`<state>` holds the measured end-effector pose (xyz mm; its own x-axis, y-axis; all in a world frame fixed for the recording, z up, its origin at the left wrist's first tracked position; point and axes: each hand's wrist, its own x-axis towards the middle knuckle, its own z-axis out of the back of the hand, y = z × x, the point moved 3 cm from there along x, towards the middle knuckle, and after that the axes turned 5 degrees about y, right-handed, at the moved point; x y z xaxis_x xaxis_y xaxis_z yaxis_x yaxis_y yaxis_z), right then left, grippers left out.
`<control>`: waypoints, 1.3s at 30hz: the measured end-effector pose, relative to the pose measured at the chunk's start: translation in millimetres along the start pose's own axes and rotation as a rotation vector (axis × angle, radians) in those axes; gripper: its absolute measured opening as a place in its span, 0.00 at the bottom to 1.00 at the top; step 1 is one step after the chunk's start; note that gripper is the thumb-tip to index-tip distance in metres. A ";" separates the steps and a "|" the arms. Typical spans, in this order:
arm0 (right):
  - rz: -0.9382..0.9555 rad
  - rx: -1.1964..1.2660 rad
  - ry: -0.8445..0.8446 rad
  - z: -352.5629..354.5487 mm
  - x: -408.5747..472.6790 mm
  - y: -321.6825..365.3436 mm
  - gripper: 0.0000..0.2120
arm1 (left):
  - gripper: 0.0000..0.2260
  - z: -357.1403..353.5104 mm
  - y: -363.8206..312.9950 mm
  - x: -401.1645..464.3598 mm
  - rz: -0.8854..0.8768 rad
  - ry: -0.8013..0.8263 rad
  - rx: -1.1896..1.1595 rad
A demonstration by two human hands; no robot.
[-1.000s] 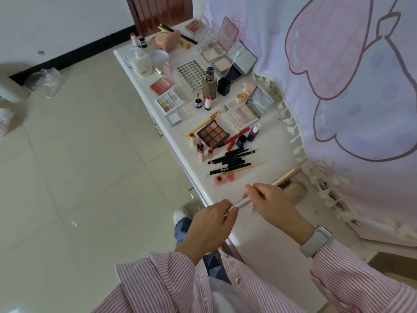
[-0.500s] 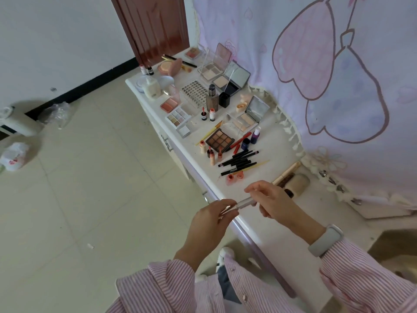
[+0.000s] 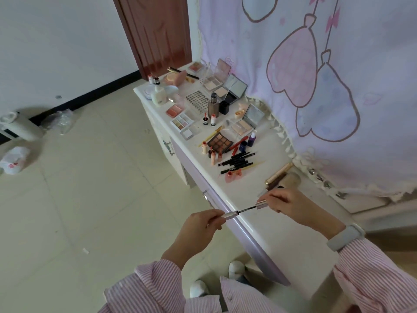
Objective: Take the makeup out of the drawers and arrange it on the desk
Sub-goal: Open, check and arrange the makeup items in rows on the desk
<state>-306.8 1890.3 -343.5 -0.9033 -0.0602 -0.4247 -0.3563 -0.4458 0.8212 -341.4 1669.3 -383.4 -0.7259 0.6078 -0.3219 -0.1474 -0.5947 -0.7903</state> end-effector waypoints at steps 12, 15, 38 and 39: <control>-0.098 0.661 -0.217 61.3 57.7 -53.1 0.09 | 0.03 -49.6 -27.8 85.1 0.244 -0.569 -0.681; -0.109 0.305 -0.279 67.6 77.9 -64.4 0.07 | 0.05 -68.7 -37.1 112.7 0.282 -0.653 -0.643; 0.197 -0.527 -0.161 64.1 154.6 -96.6 0.10 | 0.11 -105.4 -39.6 193.1 0.292 -0.742 -0.147; 0.201 -0.537 -0.152 63.7 155.4 -98.0 0.10 | 0.11 -105.5 -39.5 192.7 0.304 -0.737 -0.150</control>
<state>-427.5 1981.5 -465.7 -0.9788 -0.0796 -0.1888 -0.0395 -0.8308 0.5551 -404.6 1865.4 -469.2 -0.9834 -0.1033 -0.1491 0.1813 -0.5695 -0.8017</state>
